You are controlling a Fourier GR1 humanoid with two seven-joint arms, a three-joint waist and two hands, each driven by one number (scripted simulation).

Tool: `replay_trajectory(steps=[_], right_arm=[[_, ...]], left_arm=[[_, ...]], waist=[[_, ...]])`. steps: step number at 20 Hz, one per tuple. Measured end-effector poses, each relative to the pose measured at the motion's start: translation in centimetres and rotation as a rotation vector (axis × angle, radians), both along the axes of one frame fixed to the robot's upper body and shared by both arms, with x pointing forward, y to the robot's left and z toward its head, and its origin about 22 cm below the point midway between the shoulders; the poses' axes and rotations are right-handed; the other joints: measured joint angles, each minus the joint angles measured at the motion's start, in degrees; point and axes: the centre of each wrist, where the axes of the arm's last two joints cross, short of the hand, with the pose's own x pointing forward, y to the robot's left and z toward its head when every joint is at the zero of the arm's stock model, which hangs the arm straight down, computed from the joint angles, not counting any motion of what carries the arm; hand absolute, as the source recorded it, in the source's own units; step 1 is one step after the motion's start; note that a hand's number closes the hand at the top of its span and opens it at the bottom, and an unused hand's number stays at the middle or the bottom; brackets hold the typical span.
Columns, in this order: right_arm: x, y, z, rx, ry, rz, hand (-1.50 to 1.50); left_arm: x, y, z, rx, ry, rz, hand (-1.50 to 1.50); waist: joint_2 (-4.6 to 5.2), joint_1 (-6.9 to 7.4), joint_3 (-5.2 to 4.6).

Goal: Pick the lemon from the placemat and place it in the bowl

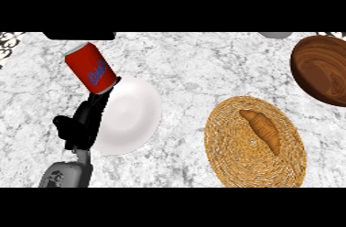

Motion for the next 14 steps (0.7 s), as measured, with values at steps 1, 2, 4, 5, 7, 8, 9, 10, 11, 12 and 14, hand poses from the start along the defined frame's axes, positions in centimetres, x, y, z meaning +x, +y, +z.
replay_trajectory(steps=[1, 2, 4, 5, 7, 8, 9, 10, 11, 12, 14], right_arm=[[0.7, -0.3, 0.2, -0.020, 0.001, -0.018, 1.50], [1.0, -0.6, 0.3, -0.046, 0.003, -0.043, 1.50], [2.1, -1.2, 0.4, -0.092, 0.009, -0.089, 1.50], [2.6, -1.7, 0.2, -0.122, 0.012, -0.110, 1.50], [3.5, -2.1, -0.2, -0.195, 0.014, -0.154, 1.50], [4.2, -2.2, -0.6, -0.223, 0.014, -0.166, 1.50], [4.9, -2.9, -1.0, -0.242, 0.011, -0.180, 1.50], [5.4, -3.4, -1.9, -0.262, 0.012, -0.193, 1.50], [6.1, -3.4, -2.6, -0.278, 0.014, -0.208, 1.50], [6.7, -4.2, -3.1, -0.287, 0.015, -0.225, 1.50], [8.1, -5.5, -3.8, -0.296, 0.023, -0.253, 1.50]], left_arm=[[-0.1, 0.0, -0.2, 0.000, 0.003, 0.001, 0.00], [-0.1, 0.2, -0.4, 0.002, -0.001, 0.001, 0.00], [0.0, 0.1, -0.5, 0.003, -0.003, -0.002, 0.00], [0.2, 0.0, -0.3, 0.004, -0.004, -0.002, 0.00], [0.0, 0.1, 0.1, 0.007, -0.006, -0.006, 0.00], [0.1, 0.3, 0.0, 0.005, -0.005, -0.004, 0.00], [0.2, 0.1, 0.0, 0.002, -0.007, -0.006, 0.00], [0.3, -0.2, 0.2, -0.001, -0.007, -0.006, 0.00], [0.5, -0.4, 0.1, 0.001, -0.006, -0.004, 0.00], [0.6, -0.4, -0.3, 0.000, -0.004, -0.006, 0.00], [0.6, -0.1, 0.0, 0.000, -0.004, -0.008, 0.00]], waist=[[0.03, 0.07, 0.01], [0.06, 0.05, 0.01], [0.11, 0.14, 0.01], [0.15, 0.22, 0.02], [0.18, 0.46, 0.04], [0.22, 0.53, 0.04], [0.27, 0.59, 0.04], [0.27, 0.55, 0.05], [0.29, 0.54, 0.06], [0.34, 0.56, 0.06], [0.34, 0.69, 0.07]])
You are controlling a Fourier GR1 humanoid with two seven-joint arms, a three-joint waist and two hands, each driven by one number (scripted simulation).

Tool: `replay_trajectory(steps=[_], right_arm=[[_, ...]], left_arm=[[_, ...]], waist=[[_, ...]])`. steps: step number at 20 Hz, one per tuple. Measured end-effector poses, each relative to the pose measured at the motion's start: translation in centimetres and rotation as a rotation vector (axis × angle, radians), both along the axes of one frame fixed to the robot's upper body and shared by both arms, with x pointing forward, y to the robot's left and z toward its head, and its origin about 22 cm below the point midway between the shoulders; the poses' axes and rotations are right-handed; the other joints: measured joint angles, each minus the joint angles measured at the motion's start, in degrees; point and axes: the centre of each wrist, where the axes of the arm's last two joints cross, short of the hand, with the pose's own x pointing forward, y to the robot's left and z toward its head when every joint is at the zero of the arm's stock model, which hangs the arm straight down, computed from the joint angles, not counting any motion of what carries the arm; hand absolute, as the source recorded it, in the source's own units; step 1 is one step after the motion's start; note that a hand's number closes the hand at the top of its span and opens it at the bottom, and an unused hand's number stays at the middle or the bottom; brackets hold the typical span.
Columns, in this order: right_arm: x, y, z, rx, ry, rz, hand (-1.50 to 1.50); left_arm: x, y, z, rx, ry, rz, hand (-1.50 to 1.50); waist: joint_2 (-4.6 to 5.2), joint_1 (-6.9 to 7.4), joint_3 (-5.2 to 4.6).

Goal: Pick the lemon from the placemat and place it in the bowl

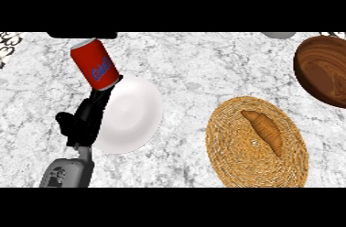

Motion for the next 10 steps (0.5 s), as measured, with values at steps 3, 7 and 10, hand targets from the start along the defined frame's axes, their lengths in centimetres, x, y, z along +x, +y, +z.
replay_trajectory(steps=[3, 7, 10], right_arm=[[1.5, -2.2, -2.5, -0.016, 0.008, -0.035, 1.50], [2.8, -4.6, -5.0, -0.039, 0.017, -0.071, 1.50], [3.3, -6.3, -6.7, -0.048, 0.044, -0.087, 1.50]], left_arm=[[0.0, -0.2, 0.2, 0.003, -0.001, -0.007, 0.00], [0.2, -0.6, 0.3, 0.002, -0.004, -0.010, 0.00], [-0.2, -0.1, 0.3, 0.003, -0.006, -0.009, 0.00]], waist=[[0.10, 0.28, 0.03], [0.17, 0.43, 0.04], [0.20, 0.67, 0.05]])
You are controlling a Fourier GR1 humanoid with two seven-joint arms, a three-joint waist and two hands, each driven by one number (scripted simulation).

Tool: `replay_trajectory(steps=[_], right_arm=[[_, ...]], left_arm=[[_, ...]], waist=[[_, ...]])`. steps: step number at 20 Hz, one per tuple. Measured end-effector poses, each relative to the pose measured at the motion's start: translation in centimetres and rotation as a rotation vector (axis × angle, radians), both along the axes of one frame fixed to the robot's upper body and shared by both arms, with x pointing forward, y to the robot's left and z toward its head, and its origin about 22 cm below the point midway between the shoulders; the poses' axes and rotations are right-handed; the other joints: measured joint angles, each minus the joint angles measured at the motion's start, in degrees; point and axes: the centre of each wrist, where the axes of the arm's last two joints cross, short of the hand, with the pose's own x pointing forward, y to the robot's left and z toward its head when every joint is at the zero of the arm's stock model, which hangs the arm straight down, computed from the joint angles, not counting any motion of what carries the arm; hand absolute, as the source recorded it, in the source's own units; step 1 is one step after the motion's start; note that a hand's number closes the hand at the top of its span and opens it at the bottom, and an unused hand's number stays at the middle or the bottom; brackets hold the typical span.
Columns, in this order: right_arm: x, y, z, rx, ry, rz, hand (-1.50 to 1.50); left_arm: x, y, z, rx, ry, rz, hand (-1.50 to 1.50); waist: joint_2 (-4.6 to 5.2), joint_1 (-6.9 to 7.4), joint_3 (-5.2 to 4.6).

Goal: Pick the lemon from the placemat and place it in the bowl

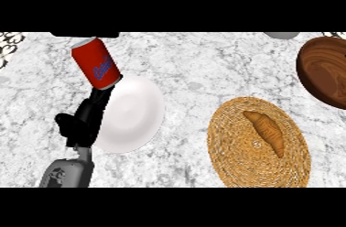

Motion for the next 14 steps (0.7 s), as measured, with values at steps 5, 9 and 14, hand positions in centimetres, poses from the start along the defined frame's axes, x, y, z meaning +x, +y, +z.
replay_trajectory(steps=[5, 9, 14], right_arm=[[0.5, -1.2, -2.5, 0.080, 0.127, 0.001, -1.50], [0.1, -2.3, -4.1, 0.151, 0.217, 0.076, -1.50], [0.1, -2.6, -5.0, 0.275, 0.171, 0.170, -1.50]], left_arm=[[0.1, -0.2, 0.0, -0.001, -0.006, -0.012, 0.00], [0.0, -0.4, 0.1, -0.003, -0.005, -0.016, 0.00], [0.2, 0.0, 0.2, -0.006, -0.010, -0.013, 0.00]], waist=[[0.24, 0.45, 0.05], [0.28, 0.53, 0.09], [0.34, 0.50, 0.12]])
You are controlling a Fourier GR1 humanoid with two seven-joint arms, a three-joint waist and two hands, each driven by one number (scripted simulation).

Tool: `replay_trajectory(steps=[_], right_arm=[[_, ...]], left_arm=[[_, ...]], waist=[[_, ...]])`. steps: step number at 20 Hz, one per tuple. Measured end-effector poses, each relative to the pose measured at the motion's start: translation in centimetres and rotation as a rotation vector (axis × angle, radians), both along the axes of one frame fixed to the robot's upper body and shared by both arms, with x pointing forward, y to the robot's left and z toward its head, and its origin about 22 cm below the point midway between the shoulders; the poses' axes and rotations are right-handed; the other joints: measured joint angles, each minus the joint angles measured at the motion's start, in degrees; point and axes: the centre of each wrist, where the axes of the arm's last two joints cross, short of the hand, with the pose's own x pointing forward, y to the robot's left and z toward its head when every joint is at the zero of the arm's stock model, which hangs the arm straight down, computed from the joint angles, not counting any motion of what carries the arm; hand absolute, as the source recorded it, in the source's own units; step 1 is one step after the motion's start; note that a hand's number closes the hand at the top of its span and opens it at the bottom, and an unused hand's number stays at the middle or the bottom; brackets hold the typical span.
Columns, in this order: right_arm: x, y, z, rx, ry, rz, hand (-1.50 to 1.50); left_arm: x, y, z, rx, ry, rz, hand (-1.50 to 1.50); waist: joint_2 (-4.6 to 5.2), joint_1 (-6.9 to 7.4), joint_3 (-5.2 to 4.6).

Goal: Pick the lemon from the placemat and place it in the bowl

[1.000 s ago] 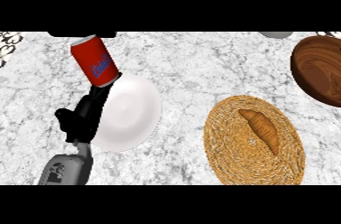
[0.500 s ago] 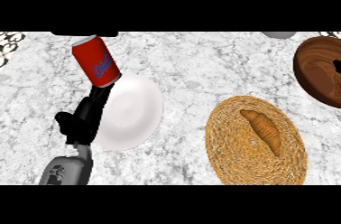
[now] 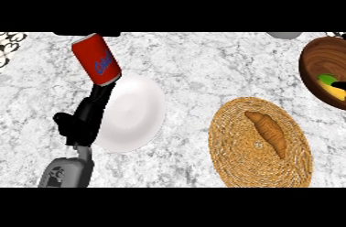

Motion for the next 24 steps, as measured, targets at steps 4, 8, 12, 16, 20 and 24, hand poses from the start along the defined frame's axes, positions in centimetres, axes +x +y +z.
replay_trajectory(steps=[4, 8, 12, 16, 20, 24], right_arm=[[-0.3, -1.0, 0.8, 0.113, -0.104, -0.002, -1.50], [-0.6, -2.0, 2.1, 0.211, -0.178, -0.030, -1.50], [-1.9, -4.0, 3.5, 0.306, -0.172, -0.045, -1.50], [-3.9, -6.5, 4.5, 0.397, -0.154, -0.053, -1.50], [-5.5, -8.0, 4.9, 0.460, -0.132, -0.063, -1.50], [-7.1, -9.2, 4.5, 0.489, -0.107, -0.070, -1.50]], left_arm=[[-0.4, 0.0, -0.2, 0.004, 0.003, 0.007, 0.00], [-0.7, 0.0, -0.1, 0.002, 0.002, 0.014, 0.00], [-0.4, -0.6, -0.1, 0.001, 0.007, 0.019, 0.00], [-0.7, -0.4, -0.2, 0.004, 0.005, 0.015, 0.00], [-0.7, -0.7, -0.3, 0.003, 0.005, 0.012, 0.00], [-0.8, -0.2, -0.4, 0.000, 0.010, 0.017, 0.00]], waist=[[-0.12, -0.21, 0.01], [-0.25, -0.45, -0.04], [-0.24, -0.64, -0.05], [-0.21, -0.61, -0.02], [-0.13, -0.61, 0.00], [-0.15, -0.77, 0.04]])
